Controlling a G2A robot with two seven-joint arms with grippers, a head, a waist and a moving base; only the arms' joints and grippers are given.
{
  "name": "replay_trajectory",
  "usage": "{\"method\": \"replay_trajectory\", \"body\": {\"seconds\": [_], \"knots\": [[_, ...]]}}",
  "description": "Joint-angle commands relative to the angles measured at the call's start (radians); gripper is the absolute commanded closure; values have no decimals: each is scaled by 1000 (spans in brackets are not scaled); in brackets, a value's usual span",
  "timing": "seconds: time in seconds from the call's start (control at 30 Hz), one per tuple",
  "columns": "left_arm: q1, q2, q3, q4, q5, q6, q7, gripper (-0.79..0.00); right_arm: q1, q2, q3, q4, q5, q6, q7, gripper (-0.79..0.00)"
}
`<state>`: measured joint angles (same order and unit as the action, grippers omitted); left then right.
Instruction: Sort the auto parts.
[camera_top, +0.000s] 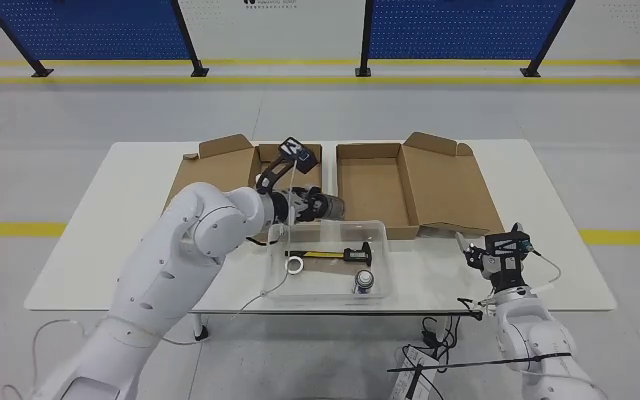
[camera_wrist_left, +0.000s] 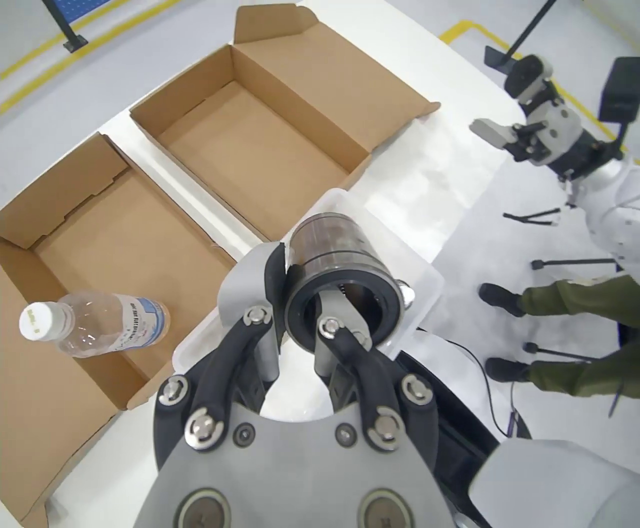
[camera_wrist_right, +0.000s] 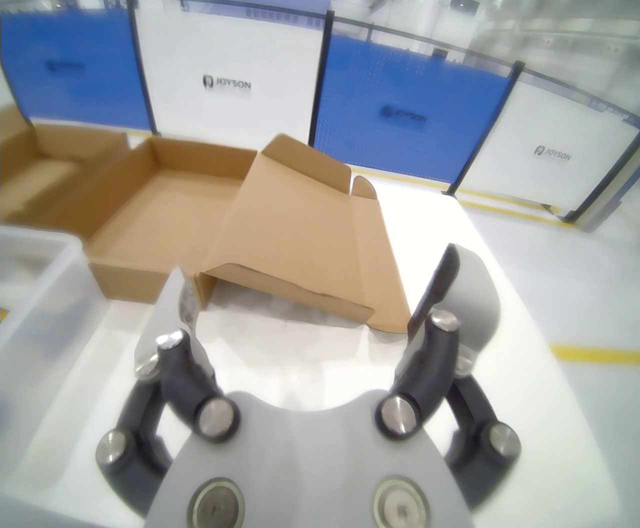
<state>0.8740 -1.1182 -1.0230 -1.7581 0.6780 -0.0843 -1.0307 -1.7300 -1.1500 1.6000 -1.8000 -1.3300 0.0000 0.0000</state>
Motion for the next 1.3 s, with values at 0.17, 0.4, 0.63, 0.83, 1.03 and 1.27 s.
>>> {"method": "replay_trajectory", "body": {"seconds": [0.17, 0.4, 0.63, 0.83, 1.03, 1.27], "knots": [[-29, -11, 26, 48, 45, 47, 66, 0, 0, 0, 0, 0, 0, 0, 0, -785], [-29, -11, 26, 48, 45, 47, 66, 0, 0, 0, 0, 0, 0, 0, 0, -785], [-29, -11, 26, 48, 45, 47, 66, 0, 0, 0, 0, 0, 0, 0, 0, -785], [-41, -22, 17, 84, -24, 78, 137, 0, 0, 0, 0, 0, 0, 0, 0, -785], [-158, -51, 77, 231, 2, 156, 148, 0, 0, 0, 0, 0, 0, 0, 0, -785], [-269, -99, 164, 442, -46, 211, 133, 0, 0, 0, 0, 0, 0, 0, 0, -785]]}}
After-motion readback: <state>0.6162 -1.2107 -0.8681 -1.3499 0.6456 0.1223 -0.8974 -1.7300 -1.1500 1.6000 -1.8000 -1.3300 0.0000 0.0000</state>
